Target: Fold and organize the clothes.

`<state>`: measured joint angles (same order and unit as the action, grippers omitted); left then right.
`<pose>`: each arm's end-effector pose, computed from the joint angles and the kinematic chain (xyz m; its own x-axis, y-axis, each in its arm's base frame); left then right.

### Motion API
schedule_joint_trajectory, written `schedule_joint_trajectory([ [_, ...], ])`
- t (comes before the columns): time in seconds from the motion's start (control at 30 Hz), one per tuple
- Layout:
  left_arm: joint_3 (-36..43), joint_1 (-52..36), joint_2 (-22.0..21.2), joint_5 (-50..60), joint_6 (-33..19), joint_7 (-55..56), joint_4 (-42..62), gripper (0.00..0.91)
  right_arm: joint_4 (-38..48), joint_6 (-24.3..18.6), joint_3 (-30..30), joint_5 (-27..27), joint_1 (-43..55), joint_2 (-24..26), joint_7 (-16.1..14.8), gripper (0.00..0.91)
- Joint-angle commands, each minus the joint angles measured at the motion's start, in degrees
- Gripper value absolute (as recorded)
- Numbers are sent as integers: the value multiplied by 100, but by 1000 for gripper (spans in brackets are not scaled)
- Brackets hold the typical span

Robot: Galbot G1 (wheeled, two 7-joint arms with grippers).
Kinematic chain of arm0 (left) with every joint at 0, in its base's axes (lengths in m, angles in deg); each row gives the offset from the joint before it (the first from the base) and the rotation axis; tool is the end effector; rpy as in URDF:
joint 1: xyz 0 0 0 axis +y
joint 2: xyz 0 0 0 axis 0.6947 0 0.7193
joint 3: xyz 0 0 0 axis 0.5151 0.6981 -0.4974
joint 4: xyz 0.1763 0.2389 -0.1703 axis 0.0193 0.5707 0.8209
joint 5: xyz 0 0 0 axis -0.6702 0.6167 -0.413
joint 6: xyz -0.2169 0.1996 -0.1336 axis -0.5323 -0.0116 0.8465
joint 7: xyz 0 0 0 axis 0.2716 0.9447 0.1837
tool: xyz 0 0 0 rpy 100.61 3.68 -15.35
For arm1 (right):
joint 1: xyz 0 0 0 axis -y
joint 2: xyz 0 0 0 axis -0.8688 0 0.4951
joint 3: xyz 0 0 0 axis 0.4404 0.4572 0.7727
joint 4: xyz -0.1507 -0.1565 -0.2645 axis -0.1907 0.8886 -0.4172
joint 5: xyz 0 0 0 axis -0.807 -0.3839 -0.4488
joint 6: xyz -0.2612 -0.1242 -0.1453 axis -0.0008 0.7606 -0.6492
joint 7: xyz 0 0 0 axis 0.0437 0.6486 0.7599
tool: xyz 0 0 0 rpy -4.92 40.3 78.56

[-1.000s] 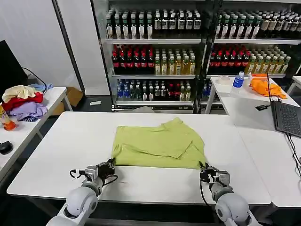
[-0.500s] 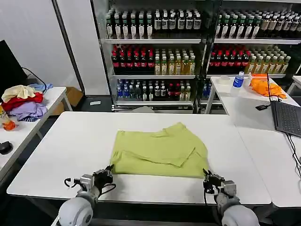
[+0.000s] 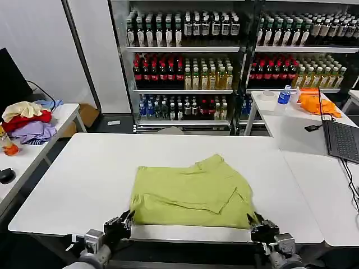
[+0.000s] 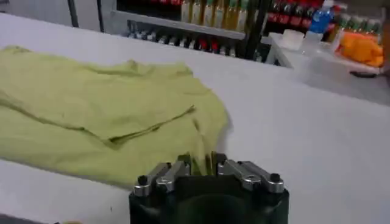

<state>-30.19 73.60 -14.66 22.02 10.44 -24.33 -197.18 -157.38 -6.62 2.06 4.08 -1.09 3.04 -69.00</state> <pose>0.1635 0.0513 -0.2615 -0.8560 0.1767 0.4859 0.2191 0.9752 0.0314 0.1555 -0.0714 -0.2324 -0.8918 -0.0416 0.4504 -0.1225 0.9808 -0.1518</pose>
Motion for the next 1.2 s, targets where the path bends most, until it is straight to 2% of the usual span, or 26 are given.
schedule_joint_trajectory([
  [0.03,-474,-79,427,-197,0,-6,-515,907,-210,55,-284,577,679,207,26,907],
  [0.1,-319,-794,527,-378,-17,23,5,907,268,74,118,745,1643,313,163,907],
  [0.13,-261,-989,539,-456,-18,47,139,907,435,72,326,791,1804,320,200,907],
  [0.2,50,-1901,538,-855,58,133,770,907,1239,78,926,859,2831,285,325,907],
  [0.23,128,-1959,522,-981,88,138,992,907,1456,80,1081,887,3113,258,339,907],
  [0.3,503,-2696,440,-1187,130,176,1514,907,2271,84,1592,955,4099,100,381,907],
  [0.43,1051,-3607,275,-1117,151,282,2505,907,3387,65,2067,1019,4941,-222,392,907],
  [0.53,1394,-4158,80,-633,154,358,3130,907,3886,71,2274,1158,5336,-453,395,907],
  [0.73,1677,-4712,-217,-589,177,317,3801,907,4875,66,2536,1130,5984,-917,422,907],
  [1.2,1897,-4912,-545,-792,255,254,4306,907,5813,85,2735,894,6154,-1328,475,907],
])
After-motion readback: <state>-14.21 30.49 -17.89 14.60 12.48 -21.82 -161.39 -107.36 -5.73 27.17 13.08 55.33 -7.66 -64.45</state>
